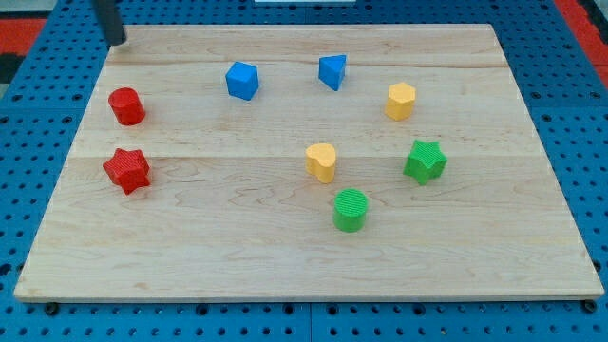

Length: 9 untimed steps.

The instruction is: Move the red blocks toward the bottom left to the board

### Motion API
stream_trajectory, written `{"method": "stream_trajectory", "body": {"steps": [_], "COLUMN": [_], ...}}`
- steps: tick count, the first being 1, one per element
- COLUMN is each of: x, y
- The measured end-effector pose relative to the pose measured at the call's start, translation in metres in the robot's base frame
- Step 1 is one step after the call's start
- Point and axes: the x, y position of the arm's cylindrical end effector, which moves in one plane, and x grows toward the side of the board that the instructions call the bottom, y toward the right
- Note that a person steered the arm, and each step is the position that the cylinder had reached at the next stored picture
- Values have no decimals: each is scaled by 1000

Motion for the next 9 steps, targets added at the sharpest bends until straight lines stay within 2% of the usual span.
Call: {"method": "stream_trajectory", "body": {"steps": [1, 5, 6, 8, 9], "x": [45, 207, 220, 207, 199], "y": [-5, 50, 75, 90, 121]}}
